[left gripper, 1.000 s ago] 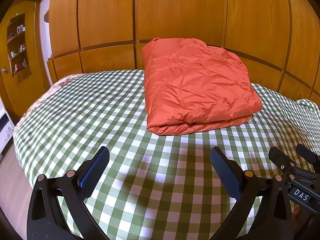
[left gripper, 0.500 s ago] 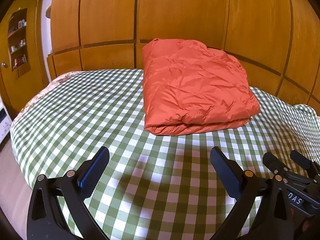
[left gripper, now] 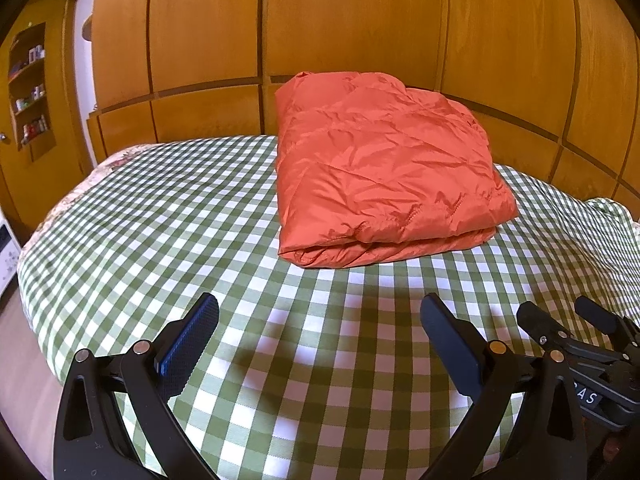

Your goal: Fold small clothes

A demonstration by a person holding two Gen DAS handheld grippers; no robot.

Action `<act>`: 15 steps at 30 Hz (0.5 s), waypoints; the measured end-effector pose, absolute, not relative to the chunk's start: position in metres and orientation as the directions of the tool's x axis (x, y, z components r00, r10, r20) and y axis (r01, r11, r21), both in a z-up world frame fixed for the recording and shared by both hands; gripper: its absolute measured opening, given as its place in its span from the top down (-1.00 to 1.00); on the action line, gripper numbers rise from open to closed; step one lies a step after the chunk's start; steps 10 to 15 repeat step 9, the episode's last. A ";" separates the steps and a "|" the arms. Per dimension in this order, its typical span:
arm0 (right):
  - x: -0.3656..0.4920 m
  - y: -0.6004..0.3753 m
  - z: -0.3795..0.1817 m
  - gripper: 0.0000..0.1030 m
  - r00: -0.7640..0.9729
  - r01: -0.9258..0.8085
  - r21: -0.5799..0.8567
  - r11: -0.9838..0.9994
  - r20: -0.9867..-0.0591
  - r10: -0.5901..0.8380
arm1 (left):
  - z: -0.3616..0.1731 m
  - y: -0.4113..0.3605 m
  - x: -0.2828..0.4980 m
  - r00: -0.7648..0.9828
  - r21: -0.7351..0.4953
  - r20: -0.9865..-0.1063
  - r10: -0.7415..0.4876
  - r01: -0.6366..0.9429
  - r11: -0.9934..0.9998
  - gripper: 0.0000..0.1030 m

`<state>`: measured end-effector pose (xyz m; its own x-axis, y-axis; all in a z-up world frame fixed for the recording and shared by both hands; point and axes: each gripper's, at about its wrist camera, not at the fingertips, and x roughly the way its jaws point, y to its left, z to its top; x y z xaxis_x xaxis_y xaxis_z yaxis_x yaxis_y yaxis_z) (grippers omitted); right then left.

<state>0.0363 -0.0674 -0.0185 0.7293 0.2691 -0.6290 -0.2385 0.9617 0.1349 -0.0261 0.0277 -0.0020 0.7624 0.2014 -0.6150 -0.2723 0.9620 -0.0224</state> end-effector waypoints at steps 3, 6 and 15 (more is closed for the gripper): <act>0.038 -0.066 -0.020 -0.97 0.725 -0.239 0.134 0.962 -0.634 0.269 | -0.002 0.028 -0.024 0.759 -0.029 -0.621 0.195 -0.271 0.962 -0.94; 0.039 -0.065 -0.021 -0.97 0.723 -0.239 0.134 0.962 -0.636 0.268 | -0.003 0.029 -0.022 0.751 -0.032 -0.632 0.192 -0.273 0.962 -0.94; 0.039 -0.065 -0.021 -0.97 0.723 -0.239 0.133 0.962 -0.637 0.267 | -0.005 0.031 -0.020 0.743 -0.038 -0.643 0.189 -0.277 0.960 -0.94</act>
